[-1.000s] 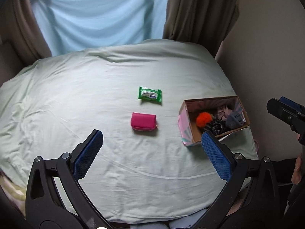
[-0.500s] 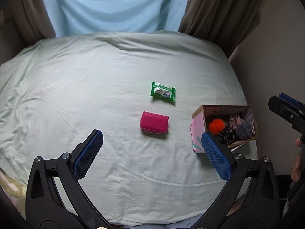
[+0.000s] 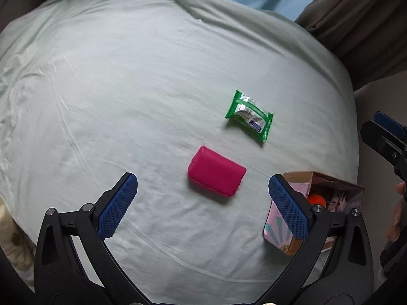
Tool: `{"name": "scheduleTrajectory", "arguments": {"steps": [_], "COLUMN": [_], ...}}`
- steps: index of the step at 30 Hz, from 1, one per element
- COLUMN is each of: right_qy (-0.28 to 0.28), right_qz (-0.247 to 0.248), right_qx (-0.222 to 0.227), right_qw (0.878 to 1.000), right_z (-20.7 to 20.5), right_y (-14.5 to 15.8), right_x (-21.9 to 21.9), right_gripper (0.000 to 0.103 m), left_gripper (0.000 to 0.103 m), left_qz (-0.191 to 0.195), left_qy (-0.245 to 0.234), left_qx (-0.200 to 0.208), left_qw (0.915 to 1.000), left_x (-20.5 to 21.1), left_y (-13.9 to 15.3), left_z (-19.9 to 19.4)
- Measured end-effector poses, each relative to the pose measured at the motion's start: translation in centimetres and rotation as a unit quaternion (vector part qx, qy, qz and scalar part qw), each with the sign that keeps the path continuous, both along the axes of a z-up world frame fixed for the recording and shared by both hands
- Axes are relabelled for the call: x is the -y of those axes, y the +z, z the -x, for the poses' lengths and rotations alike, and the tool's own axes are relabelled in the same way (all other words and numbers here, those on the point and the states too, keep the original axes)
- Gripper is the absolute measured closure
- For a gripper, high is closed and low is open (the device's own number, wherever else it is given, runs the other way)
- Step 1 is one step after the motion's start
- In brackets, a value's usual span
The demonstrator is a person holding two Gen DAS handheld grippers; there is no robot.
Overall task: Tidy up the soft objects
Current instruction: 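Move the left tool to the pink pouch while the right approaches the green wipes, then grasp the pink pouch with the left tool while the right grasps the green wipes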
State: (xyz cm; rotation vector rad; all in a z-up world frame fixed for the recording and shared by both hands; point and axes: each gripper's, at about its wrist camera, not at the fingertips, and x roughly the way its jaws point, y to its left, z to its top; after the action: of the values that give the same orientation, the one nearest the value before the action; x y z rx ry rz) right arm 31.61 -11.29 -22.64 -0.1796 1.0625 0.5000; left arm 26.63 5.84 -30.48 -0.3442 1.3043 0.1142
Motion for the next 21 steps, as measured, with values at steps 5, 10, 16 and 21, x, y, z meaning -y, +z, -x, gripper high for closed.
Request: {"name": "scheduleTrajectory", "arguments": {"steps": [5,10,16,21], "right_qy": [0.074,0.155,0.261,0.307], "right_qz": [0.033,0.065,0.111,0.133], "right_qx": [-0.018,-0.055,-0.074,-0.108], "right_qw": [0.997,0.984,0.956,0.936], "right_z": [-4.6,-7.9,-10.2,-11.5], "right_y": [-5.3,-11.1,-16.9,-21.6], "right_x": [-1.7,-3.2,-5.4,-6.8], "right_gripper": [0.001,0.001,0.001,0.002], "left_gripper": [0.000,0.000,0.000,0.002], "left_qz": [0.037,0.077,0.136,0.144], "left_qy": [0.054,0.107,0.214,0.274], "left_qx": [-0.067,-0.107,-0.133,-0.146], "left_qw": [0.9956,0.9855,0.9581,0.9396], "left_x": [0.1,0.5,1.1,1.9], "left_y": [-6.5,-11.3,-15.6,-18.0], "left_z": [-1.4,-1.7,-2.3,-2.4]}}
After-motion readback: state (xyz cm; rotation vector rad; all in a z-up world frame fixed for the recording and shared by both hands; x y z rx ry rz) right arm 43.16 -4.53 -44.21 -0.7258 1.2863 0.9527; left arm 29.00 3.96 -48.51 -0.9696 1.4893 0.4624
